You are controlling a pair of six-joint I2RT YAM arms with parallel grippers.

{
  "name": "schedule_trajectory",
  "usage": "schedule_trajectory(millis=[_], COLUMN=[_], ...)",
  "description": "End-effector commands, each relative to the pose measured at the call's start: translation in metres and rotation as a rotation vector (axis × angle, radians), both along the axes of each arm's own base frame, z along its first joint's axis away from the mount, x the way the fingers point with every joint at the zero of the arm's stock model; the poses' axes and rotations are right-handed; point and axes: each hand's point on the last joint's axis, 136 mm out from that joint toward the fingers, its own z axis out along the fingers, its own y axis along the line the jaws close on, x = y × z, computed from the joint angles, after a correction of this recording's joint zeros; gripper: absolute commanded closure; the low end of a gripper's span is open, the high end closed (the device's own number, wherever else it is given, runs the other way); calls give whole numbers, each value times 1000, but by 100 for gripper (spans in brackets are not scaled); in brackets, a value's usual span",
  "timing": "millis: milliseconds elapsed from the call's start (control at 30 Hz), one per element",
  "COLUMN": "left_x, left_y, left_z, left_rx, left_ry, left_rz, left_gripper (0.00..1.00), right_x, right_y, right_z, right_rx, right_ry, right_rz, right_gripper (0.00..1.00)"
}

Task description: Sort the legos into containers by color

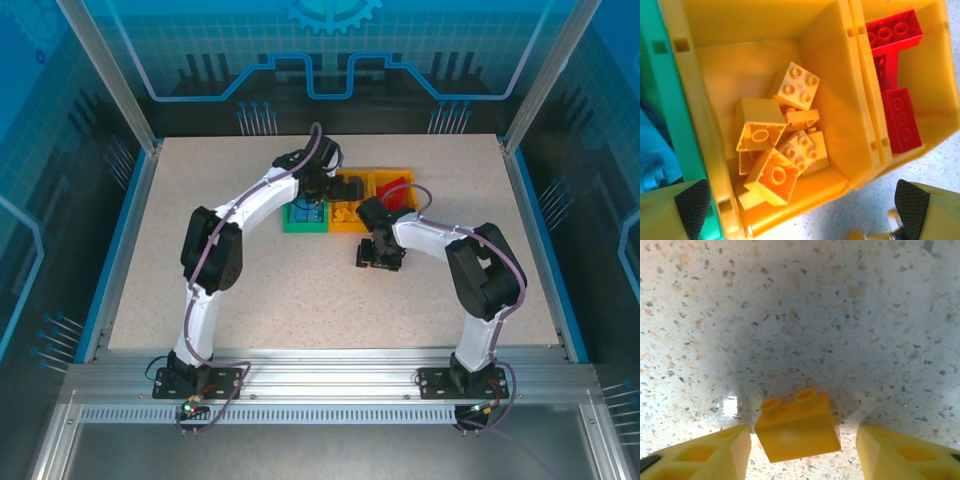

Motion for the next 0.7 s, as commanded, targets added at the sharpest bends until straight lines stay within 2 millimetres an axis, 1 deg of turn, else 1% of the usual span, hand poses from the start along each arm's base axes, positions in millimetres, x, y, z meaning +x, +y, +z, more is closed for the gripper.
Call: schedule_trajectory(millis=[0, 33, 133, 300, 433, 533, 667], left_x=[-6, -9, -19, -36, -49, -55, -63], left_y=[-2, 0, 10, 29, 43, 52, 61], left_z=[54, 55, 48, 30, 16, 8, 3], left_rx=[-105, -104, -85, -71, -69, -61, -46], left_ry=[-90, -91, -80, -44, -11, 8, 20], left_rz=[10, 14, 26, 56, 81, 97, 113], left_gripper=[1, 1, 1, 1, 1, 1, 1], right_x=[-3, -3, 1, 9, 11, 11, 13], right_y=[1, 2, 3, 3, 2, 2, 8], right_z=[-11, -12, -12, -12, -11, -8, 11], right_rx=[-22, -19, -24, -36, -43, -40, -23], right_ry=[25, 25, 20, 13, 8, 4, -38], right_rz=[22, 21, 31, 66, 98, 107, 114], right_gripper=[46, 49, 56, 68, 76, 77, 77])
